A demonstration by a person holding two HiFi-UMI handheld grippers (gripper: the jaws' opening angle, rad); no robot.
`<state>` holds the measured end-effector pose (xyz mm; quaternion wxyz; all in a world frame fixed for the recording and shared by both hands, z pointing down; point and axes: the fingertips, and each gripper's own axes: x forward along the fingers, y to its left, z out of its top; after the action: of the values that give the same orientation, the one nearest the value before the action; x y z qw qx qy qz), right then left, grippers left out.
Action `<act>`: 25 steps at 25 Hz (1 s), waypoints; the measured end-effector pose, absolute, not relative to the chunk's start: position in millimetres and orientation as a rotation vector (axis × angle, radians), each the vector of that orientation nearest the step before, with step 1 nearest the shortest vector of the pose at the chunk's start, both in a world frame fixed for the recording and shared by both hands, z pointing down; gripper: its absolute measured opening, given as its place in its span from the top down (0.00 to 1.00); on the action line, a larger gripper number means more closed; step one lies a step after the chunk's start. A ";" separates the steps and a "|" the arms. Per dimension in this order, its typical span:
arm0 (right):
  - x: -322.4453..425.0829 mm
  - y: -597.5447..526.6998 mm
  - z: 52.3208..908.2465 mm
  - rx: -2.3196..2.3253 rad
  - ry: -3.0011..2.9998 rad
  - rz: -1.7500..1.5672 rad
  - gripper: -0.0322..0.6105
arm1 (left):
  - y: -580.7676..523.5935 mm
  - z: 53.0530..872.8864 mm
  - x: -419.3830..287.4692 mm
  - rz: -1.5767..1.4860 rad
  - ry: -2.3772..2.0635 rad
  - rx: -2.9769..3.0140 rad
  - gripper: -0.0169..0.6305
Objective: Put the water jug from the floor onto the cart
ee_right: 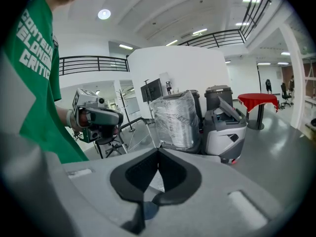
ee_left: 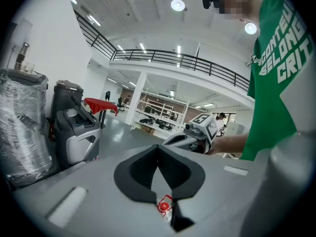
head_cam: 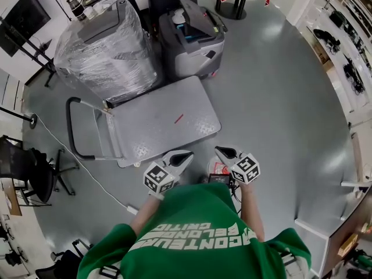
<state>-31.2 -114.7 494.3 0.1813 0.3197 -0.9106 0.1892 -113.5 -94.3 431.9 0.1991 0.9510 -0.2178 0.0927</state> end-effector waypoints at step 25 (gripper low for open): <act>-152.9 -222.4 481.5 0.888 -2.487 0.462 0.96 | -217.2 440.2 -232.4 0.177 -0.536 2.660 0.96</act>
<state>-152.9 -222.4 481.5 0.2284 0.3224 -0.9032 0.1678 -232.4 -217.2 440.2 0.2094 0.9566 -0.1926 0.0635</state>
